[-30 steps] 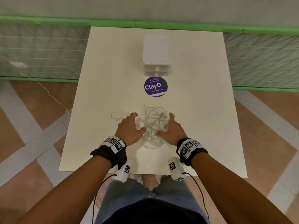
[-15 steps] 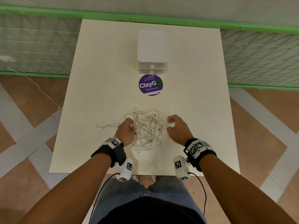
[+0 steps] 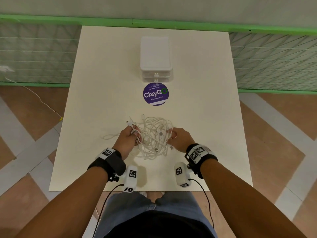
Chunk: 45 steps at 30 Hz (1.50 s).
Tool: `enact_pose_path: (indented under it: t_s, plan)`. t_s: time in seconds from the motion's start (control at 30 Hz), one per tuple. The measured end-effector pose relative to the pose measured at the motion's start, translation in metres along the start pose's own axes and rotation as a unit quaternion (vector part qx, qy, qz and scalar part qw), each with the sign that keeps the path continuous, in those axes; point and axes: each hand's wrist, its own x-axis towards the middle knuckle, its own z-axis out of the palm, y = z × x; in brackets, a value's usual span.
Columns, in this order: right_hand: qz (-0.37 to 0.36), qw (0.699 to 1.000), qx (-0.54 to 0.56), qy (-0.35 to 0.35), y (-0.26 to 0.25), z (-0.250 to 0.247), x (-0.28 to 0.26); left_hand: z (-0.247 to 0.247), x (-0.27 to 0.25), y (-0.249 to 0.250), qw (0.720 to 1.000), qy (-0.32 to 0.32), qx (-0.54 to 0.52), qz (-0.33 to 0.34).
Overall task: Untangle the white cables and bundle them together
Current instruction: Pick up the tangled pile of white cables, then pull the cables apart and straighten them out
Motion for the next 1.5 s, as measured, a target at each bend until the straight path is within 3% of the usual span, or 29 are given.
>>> enact_pose_path:
  t_s: [0.17,0.3,0.6,0.83,0.93,1.03,1.1,1.17,1.27,1.37,1.5]
  plan:
    - [-0.024,0.997,-0.073,0.014,0.010,0.003,0.002,-0.005,0.003,0.003,0.996,0.018,-0.082,-0.007]
    - [-0.059,0.993,-0.094,0.034,0.016,0.001,0.000,-0.015,0.011,-0.001,0.995,0.093,0.005,0.019]
    - [-0.011,0.996,-0.066,0.053,0.020,-0.008,0.006,-0.020,0.019,-0.007,0.984,0.046,0.172,0.017]
    - [-0.065,0.992,-0.046,0.094,0.020,-0.010,-0.004,-0.021,0.013,-0.008,0.969,0.074,0.234,0.030]
    - [-0.082,0.990,0.023,0.114,0.003,-0.022,-0.013,-0.025,0.003,0.005,0.932,0.103,0.347,0.031]
    - [-0.120,0.986,0.027,0.109,-0.015,-0.037,-0.022,-0.023,-0.001,0.027,0.836,0.147,0.527,0.044]
    - [-0.148,0.983,0.021,0.108,-0.024,-0.045,-0.026,-0.020,-0.002,0.040,0.805,0.187,0.551,0.117]
    - [-0.166,0.981,0.040,0.094,-0.032,-0.051,-0.030,-0.015,0.000,0.048,0.819,0.171,0.503,0.219]
    - [-0.190,0.975,0.069,0.092,-0.047,-0.055,-0.042,0.004,-0.005,0.062,0.840,0.049,0.433,0.324]
    - [-0.229,0.958,0.138,0.099,-0.067,-0.059,-0.057,0.032,-0.013,0.074,0.868,-0.030,0.366,0.333]
    - [-0.285,0.926,0.217,0.119,-0.102,-0.073,-0.083,0.051,-0.015,0.081,0.905,-0.049,0.250,0.342]
